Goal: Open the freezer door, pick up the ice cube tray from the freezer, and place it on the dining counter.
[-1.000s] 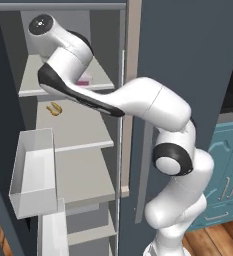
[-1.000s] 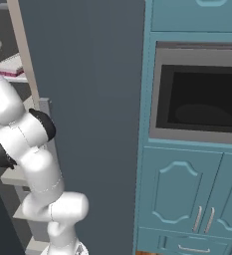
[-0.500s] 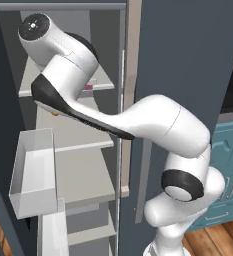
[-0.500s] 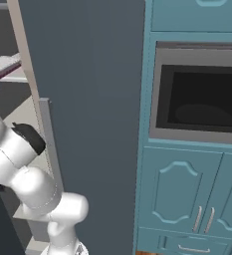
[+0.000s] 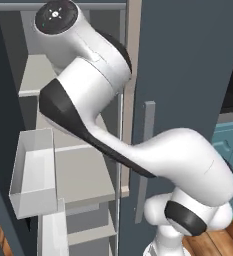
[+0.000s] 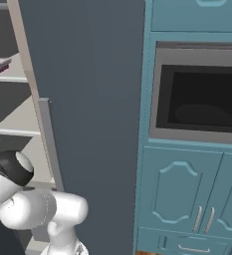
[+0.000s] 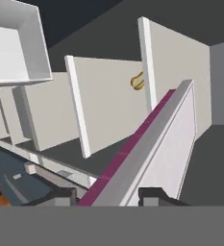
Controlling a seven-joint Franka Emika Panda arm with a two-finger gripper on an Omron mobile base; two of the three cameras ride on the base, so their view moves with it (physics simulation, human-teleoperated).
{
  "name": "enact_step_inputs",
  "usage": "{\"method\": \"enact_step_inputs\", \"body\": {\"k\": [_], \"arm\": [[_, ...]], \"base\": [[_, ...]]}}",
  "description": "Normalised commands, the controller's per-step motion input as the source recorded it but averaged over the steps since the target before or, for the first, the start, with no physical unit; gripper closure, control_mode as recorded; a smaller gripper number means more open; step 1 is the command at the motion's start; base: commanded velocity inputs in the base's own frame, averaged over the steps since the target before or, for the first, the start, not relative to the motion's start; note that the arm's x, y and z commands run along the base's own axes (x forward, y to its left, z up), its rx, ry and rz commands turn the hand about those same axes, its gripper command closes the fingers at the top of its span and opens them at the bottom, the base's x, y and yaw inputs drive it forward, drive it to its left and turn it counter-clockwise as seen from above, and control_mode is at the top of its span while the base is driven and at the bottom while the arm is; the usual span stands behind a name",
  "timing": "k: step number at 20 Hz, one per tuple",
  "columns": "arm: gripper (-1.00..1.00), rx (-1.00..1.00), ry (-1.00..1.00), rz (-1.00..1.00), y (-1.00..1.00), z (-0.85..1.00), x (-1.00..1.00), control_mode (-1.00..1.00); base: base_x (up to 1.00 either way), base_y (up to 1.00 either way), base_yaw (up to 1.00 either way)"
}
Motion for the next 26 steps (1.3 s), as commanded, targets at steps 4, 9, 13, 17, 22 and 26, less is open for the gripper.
{"method": "enact_step_inputs", "body": {"k": [4, 9, 13, 17, 22, 26], "arm": [[1.0, 0.0, -0.09, 0.03, -0.67, 0.0, -1.0, -1.0], [1.0, 0.0, -0.09, 0.0, -0.59, 0.02, -0.99, -1.0], [1.0, 0.01, -0.01, 0.0, -0.42, 0.09, -0.78, -1.0], [1.0, 0.04, 0.06, 0.0, -0.04, 0.06, -0.46, -1.0], [1.0, 0.01, 0.0, 0.0, 0.0, 0.0, -0.1, -1.0], [1.0, 0.0, 0.0, 0.0, 0.0, 0.0, 0.0, -1.0]], "base": [[0.0, 0.0, 0.0], [0.0, 0.0, 0.0], [0.0, 0.0, 0.0], [0.0, 0.0, 0.0], [0.0, 0.0, 0.0], [0.0, 0.0, 0.0]]}}
